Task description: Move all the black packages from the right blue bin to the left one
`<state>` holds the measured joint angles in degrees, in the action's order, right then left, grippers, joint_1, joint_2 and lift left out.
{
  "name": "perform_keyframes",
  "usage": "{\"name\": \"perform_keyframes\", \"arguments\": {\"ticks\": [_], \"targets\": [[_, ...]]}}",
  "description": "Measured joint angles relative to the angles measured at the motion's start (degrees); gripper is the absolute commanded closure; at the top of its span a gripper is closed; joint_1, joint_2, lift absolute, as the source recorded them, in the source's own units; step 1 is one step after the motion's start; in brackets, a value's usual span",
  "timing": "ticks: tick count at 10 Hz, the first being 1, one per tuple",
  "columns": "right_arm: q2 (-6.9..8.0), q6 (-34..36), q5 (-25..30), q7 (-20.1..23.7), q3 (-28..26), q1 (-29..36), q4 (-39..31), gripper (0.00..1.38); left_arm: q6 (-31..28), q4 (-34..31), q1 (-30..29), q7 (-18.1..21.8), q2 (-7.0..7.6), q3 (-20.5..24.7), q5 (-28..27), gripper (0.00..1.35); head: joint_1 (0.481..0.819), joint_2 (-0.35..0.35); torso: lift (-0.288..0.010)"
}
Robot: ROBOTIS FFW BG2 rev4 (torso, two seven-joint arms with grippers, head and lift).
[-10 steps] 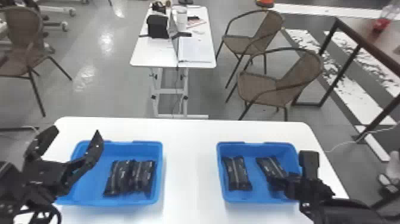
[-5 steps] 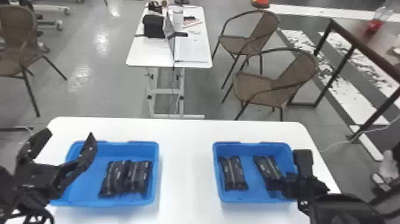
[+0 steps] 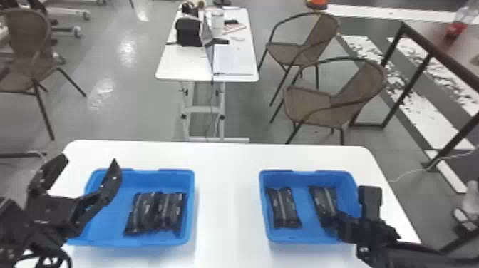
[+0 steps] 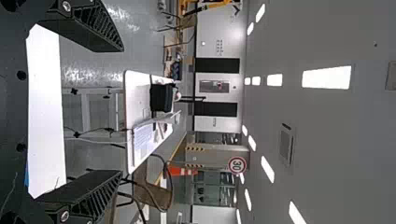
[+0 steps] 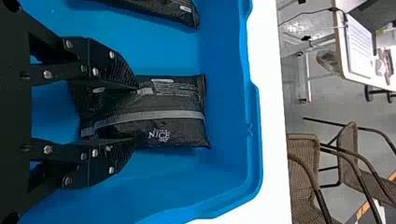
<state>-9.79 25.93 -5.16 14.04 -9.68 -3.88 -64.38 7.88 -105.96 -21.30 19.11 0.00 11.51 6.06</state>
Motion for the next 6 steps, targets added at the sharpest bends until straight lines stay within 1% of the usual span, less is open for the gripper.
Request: {"name": "perform_keyframes", "arguments": {"ticks": [1,2,3,4,6], "targets": [[0.38,-1.89,-3.76,-2.40,0.00,2.09,-1.90,1.27,0.22,0.31,0.08,0.00,0.00,-0.08,0.14,0.09,0.695,-0.089,0.000],[0.98,-3.35,-6.17,-3.75,0.01,4.17,-4.88,1.27,0.51,0.64,0.18,0.00,0.00,-0.21,0.39,0.09,0.695,-0.084,0.000],[1.58,-4.68,-8.07,-3.98,0.02,6.16,-8.42,1.27,0.67,0.80,0.24,0.00,0.00,-0.29,0.49,0.09,0.695,-0.078,0.000],[2.27,-5.79,-9.24,-4.24,0.02,8.25,-12.60,1.27,0.74,0.83,0.35,0.00,0.00,-0.33,0.48,0.09,0.695,-0.068,0.000],[3.63,-7.50,-9.22,-4.63,0.07,11.56,-20.90,1.27,0.87,0.90,0.51,0.00,0.00,-0.45,0.46,0.09,0.695,-0.050,0.000]]}}
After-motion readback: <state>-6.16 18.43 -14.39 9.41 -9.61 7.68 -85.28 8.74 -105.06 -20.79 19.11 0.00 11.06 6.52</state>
